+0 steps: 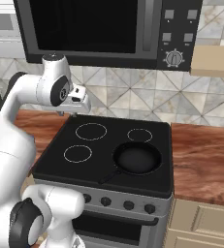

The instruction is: Pick up the butter stick and place it in the pan. Then turn on the burner for the pan.

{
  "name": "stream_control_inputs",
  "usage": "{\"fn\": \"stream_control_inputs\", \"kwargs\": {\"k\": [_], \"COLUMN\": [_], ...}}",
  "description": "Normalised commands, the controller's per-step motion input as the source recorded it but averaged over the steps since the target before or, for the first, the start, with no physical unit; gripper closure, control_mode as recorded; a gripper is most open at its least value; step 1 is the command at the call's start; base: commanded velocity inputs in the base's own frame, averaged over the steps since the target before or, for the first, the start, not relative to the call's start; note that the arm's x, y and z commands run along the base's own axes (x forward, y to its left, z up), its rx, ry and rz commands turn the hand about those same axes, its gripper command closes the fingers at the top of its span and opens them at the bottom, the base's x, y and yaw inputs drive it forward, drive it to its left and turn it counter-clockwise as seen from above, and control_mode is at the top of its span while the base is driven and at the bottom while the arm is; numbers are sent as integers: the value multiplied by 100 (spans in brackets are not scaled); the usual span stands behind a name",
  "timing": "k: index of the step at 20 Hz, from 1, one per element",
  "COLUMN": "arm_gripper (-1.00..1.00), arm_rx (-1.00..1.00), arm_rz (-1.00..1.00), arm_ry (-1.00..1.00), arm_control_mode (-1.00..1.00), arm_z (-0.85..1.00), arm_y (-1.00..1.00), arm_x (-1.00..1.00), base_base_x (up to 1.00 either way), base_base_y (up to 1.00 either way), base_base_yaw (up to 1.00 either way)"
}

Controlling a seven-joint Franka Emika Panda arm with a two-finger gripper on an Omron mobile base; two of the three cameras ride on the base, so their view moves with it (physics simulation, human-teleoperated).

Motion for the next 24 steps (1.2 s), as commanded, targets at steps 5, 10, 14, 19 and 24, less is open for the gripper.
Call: {"fn": "stream_control_inputs", "kwargs": {"k": [5,10,14,19,24], "arm_gripper": [-100,-100,-100,-100,-100], "arm_rx": [0,0,0,0,0], "arm_rz": [0,0,1,2,3], "arm_ry": [0,0,7,13,13], "arm_control_mode": [-100,-100,-100,-100,-100], "arm_z": [-5,-1,-2,-13,-15], "arm_y": [22,55,62,58,42], "arm_x": [-9,0,-12,-17,-8], "base_base_x": [0,0,0,0,0], "base_base_y": [0,0,0,0,0], "base_base_yaw": [0,0,0,0,0]}}
